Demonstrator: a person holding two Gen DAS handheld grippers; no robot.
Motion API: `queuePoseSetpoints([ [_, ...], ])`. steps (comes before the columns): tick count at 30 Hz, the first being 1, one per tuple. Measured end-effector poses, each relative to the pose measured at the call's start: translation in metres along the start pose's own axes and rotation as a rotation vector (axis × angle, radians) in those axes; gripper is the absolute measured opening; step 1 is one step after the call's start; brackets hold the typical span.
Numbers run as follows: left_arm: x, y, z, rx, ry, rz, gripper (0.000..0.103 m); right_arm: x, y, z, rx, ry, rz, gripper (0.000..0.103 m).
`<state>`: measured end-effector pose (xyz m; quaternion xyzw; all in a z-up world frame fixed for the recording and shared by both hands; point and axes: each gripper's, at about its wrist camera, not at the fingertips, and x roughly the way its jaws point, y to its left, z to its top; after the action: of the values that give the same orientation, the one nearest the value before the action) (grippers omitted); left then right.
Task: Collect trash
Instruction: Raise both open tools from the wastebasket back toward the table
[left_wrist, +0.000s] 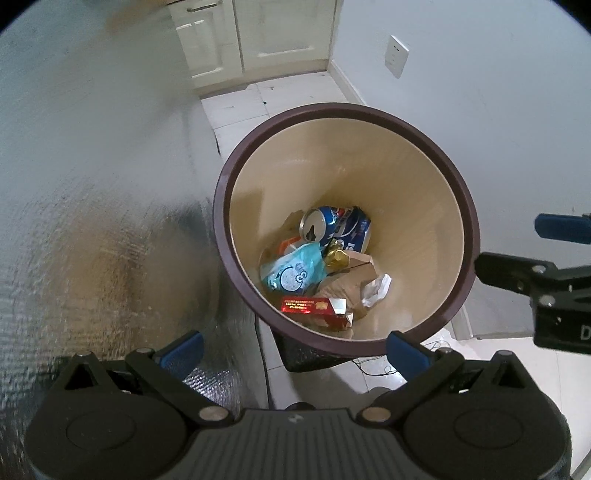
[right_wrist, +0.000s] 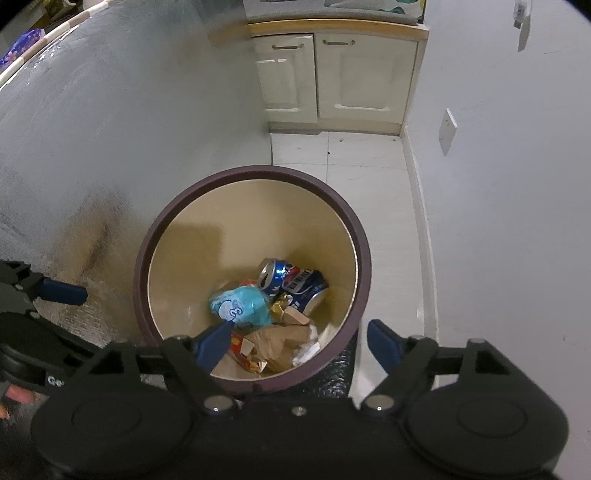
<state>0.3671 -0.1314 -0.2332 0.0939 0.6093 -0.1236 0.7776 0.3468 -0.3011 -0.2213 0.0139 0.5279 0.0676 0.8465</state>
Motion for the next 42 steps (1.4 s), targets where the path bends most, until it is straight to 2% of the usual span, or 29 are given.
queuePoseSetpoints([
  [4,-0.006,0.002,-0.007,-0.012,-0.012,0.002,0.103,-0.01,0.001,-0.007,-0.014,-0.026,-0.016,0.095],
  [10,-0.016,0.002,-0.015,-0.034,-0.033,-0.009,0.103,-0.025,-0.002,-0.018,-0.016,-0.055,-0.035,0.103],
  [18,-0.034,0.0,-0.026,-0.052,-0.069,-0.025,0.103,-0.038,-0.011,-0.038,0.013,-0.066,-0.059,0.103],
  [24,-0.06,-0.006,-0.035,-0.051,-0.125,-0.049,0.103,-0.058,-0.016,-0.05,0.032,-0.105,-0.058,0.103],
  [32,-0.108,-0.014,-0.047,-0.025,-0.245,-0.063,0.103,-0.099,-0.016,-0.066,0.034,-0.186,-0.075,0.103],
  [42,-0.178,-0.016,-0.068,0.008,-0.43,-0.084,0.103,-0.166,-0.013,-0.077,0.021,-0.348,-0.077,0.103],
])
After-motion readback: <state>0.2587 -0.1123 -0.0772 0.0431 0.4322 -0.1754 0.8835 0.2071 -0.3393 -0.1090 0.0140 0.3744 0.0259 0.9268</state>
